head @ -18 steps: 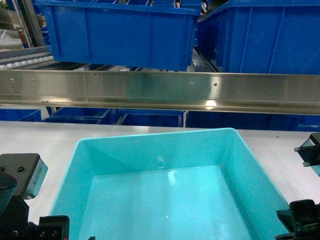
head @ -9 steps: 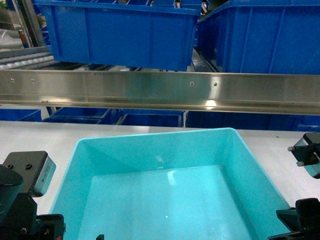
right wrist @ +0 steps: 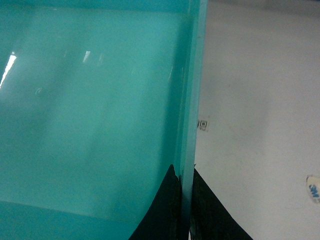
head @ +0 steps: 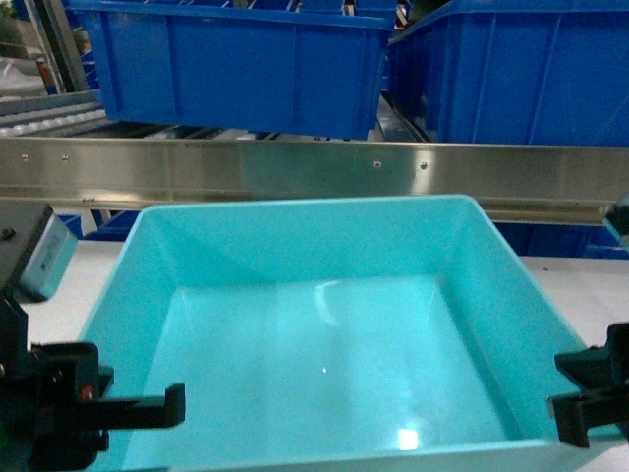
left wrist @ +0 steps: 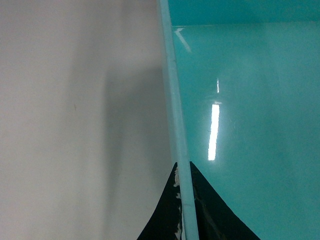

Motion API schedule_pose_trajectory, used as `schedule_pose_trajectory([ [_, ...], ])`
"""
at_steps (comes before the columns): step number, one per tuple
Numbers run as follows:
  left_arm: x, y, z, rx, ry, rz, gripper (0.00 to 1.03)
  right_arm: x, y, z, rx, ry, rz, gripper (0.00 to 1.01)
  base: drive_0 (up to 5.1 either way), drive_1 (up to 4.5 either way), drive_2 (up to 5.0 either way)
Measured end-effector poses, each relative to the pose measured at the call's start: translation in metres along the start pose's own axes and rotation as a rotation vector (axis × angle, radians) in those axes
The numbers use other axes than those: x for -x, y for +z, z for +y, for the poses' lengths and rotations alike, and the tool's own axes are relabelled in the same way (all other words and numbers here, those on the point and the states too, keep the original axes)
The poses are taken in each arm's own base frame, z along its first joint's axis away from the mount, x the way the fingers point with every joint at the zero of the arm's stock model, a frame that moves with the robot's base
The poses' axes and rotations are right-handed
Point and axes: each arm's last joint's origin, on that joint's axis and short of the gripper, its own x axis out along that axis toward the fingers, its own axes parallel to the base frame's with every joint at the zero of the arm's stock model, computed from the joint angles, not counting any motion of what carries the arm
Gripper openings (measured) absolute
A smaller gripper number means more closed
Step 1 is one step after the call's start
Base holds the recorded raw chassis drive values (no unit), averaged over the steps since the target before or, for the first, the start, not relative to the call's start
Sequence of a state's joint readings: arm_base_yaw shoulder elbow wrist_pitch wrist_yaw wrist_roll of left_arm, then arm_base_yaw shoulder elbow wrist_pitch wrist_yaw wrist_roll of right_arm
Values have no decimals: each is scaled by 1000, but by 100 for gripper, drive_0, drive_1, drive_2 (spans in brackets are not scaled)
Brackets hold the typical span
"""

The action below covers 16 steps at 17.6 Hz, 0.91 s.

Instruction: Organize blue bins on left shelf correctly

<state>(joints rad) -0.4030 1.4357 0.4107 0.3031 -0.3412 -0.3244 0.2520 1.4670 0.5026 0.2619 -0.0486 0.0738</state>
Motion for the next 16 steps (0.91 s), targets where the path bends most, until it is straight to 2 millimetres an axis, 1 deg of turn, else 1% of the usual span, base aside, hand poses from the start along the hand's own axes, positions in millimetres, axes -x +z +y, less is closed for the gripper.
schedule_pose_trajectory([
  [2, 6, 8, 0, -4, -6, -40, 2, 12, 10, 0, 19, 4, -59, 2, 0, 0, 0],
  [3, 6, 8, -1, -3, -9, -44, 2, 17, 13, -1, 24, 6, -85, 2, 0, 0, 0],
  [12, 6, 9, -2, -4, -16, -44, 2, 17, 13, -2, 35, 3, -89, 2, 0, 0, 0],
  [16, 6, 8, -2, -5, -16, -41, 2, 17, 13, -2, 35, 3, -84, 2, -363, -44, 417],
])
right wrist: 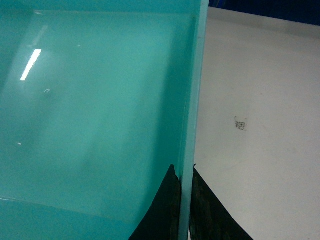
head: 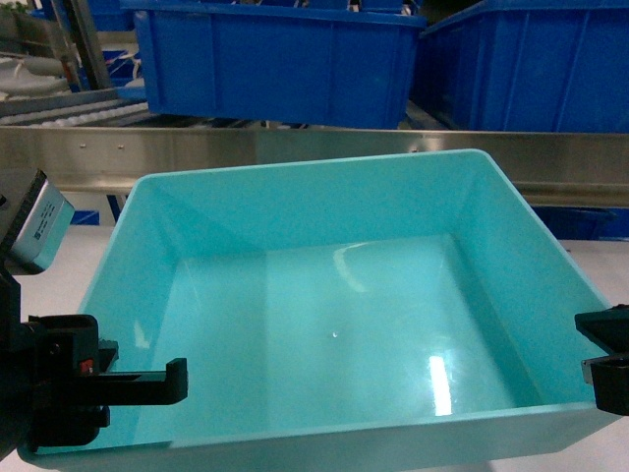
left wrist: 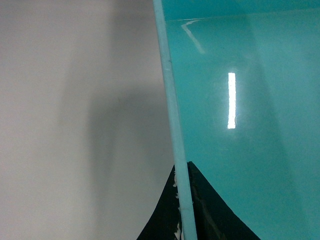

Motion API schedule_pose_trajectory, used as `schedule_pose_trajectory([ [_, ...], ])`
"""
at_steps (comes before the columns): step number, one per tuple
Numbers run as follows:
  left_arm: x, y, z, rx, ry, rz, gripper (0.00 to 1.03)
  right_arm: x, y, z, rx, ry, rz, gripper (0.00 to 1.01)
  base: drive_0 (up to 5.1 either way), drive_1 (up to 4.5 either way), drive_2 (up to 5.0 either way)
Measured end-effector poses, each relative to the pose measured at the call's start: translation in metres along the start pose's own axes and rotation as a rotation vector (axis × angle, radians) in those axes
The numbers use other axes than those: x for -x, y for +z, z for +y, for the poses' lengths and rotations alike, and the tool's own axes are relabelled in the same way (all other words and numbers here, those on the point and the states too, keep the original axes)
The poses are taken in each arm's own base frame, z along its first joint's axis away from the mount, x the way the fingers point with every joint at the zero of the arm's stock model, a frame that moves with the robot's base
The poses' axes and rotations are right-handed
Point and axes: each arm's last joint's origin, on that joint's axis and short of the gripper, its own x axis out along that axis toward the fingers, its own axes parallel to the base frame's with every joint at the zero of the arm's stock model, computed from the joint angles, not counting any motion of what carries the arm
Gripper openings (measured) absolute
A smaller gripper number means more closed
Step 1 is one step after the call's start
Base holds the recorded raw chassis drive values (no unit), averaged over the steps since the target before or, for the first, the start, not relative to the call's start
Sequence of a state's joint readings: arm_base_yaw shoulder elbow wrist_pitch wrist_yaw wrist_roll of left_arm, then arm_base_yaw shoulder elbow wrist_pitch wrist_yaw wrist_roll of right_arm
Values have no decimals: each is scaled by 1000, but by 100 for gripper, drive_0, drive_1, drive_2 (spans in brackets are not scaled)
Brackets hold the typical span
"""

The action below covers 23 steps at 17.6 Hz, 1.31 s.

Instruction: Organize blue bins on left shelf correctly

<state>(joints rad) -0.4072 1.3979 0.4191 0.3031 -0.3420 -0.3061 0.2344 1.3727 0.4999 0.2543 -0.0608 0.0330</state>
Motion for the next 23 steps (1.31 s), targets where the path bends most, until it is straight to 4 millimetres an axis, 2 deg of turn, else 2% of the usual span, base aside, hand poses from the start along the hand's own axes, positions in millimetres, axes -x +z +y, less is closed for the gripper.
schedule_pose_trajectory([
  [23, 0, 0, 0, 0, 1, -1, 2, 0, 0, 0, 0, 0, -3, 2, -363, -44, 417],
])
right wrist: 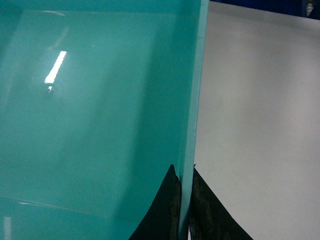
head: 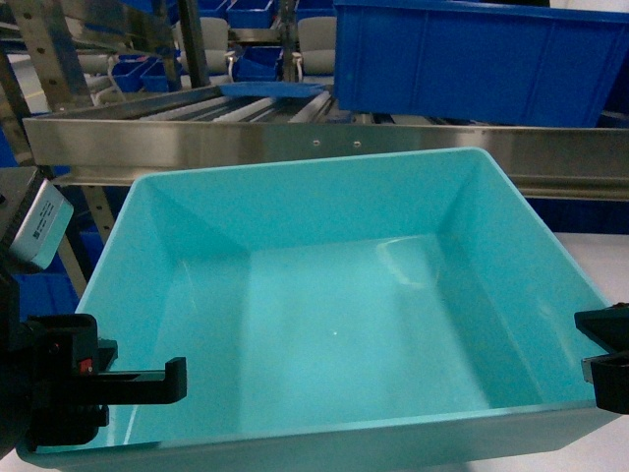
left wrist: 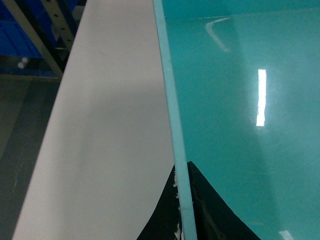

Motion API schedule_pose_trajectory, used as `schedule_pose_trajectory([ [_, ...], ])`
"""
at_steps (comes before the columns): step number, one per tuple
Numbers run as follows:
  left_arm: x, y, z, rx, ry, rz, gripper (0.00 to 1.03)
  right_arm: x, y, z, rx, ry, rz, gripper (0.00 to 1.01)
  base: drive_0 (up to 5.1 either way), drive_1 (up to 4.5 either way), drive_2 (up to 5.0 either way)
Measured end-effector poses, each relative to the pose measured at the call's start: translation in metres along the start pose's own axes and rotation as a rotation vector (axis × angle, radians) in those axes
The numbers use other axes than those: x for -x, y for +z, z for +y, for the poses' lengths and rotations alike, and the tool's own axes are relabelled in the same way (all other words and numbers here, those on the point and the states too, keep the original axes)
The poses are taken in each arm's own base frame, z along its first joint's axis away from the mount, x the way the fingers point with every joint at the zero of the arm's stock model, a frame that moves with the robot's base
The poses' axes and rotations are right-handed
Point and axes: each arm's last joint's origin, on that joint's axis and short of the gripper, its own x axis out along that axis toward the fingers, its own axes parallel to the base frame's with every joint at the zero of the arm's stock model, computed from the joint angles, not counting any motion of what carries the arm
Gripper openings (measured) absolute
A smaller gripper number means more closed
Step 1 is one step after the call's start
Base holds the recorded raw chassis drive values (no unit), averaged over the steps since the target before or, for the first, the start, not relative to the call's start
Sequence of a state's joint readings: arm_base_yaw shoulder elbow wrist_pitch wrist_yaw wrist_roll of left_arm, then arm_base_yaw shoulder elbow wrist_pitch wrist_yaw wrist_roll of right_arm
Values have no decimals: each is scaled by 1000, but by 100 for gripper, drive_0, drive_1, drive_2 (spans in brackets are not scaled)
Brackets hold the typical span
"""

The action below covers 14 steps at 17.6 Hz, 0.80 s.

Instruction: Organize blue bins on left shelf correctly

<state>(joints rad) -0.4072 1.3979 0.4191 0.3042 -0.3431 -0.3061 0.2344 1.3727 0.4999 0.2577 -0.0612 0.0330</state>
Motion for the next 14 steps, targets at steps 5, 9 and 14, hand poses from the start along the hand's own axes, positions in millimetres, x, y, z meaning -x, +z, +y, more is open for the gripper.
schedule_pose_trajectory([
  [5, 0, 0, 0, 0, 0, 0, 2, 0, 0, 0, 0, 0, 2, 2, -363, -44, 417],
  [9, 0, 0, 0, -1, 0, 1, 2, 0, 0, 0, 0, 0, 4, 2, -363, -44, 417],
  [14, 0, 0, 0, 0, 1, 1, 2, 0, 0, 0, 0, 0, 3, 2, -363, -44, 417],
])
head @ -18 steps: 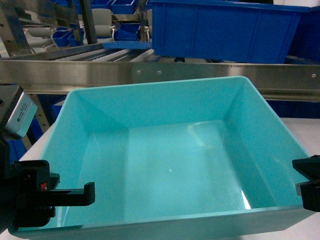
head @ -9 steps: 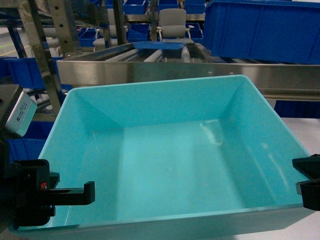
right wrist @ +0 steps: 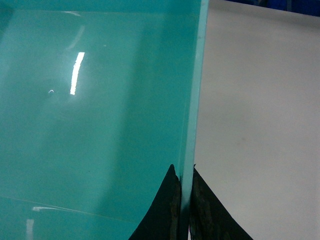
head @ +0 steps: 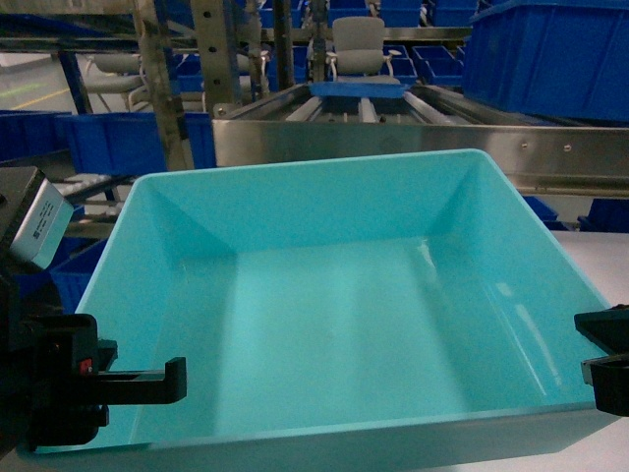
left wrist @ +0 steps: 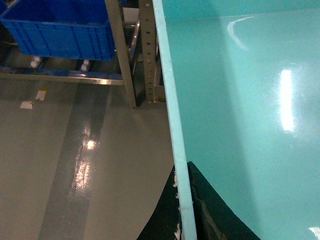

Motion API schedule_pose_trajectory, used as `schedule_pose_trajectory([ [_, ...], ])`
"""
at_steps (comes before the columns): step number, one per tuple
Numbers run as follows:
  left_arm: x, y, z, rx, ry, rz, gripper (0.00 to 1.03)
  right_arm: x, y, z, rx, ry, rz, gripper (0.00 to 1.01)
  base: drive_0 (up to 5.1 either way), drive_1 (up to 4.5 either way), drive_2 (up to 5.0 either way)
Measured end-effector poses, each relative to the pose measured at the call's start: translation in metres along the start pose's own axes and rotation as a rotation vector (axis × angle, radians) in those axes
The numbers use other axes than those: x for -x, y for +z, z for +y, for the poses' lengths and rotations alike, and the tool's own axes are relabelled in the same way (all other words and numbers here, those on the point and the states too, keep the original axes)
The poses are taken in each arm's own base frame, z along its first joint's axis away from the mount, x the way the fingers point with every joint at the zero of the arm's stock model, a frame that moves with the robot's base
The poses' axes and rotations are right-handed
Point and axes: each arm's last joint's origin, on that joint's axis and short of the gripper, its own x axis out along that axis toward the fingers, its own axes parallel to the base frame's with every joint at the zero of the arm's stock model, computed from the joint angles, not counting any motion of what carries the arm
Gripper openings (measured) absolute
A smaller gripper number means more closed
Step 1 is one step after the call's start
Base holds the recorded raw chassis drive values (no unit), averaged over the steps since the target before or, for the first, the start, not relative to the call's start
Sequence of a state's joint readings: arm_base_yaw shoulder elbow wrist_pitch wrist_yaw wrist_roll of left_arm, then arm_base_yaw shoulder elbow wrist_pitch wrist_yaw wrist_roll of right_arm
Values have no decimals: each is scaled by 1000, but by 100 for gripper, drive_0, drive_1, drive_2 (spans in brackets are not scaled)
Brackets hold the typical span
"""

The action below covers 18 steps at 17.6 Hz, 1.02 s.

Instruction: Organize blue bins on left shelf correctly

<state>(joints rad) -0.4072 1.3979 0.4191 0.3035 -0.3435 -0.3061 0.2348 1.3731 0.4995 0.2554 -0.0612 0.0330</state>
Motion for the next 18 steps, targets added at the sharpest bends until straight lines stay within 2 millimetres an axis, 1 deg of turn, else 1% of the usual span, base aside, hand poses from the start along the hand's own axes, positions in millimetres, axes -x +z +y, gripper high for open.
schedule_pose_trajectory([
  [18, 0, 0, 0, 0, 0, 0, 2, 0, 0, 0, 0, 0, 0, 2, -363, -44, 417],
])
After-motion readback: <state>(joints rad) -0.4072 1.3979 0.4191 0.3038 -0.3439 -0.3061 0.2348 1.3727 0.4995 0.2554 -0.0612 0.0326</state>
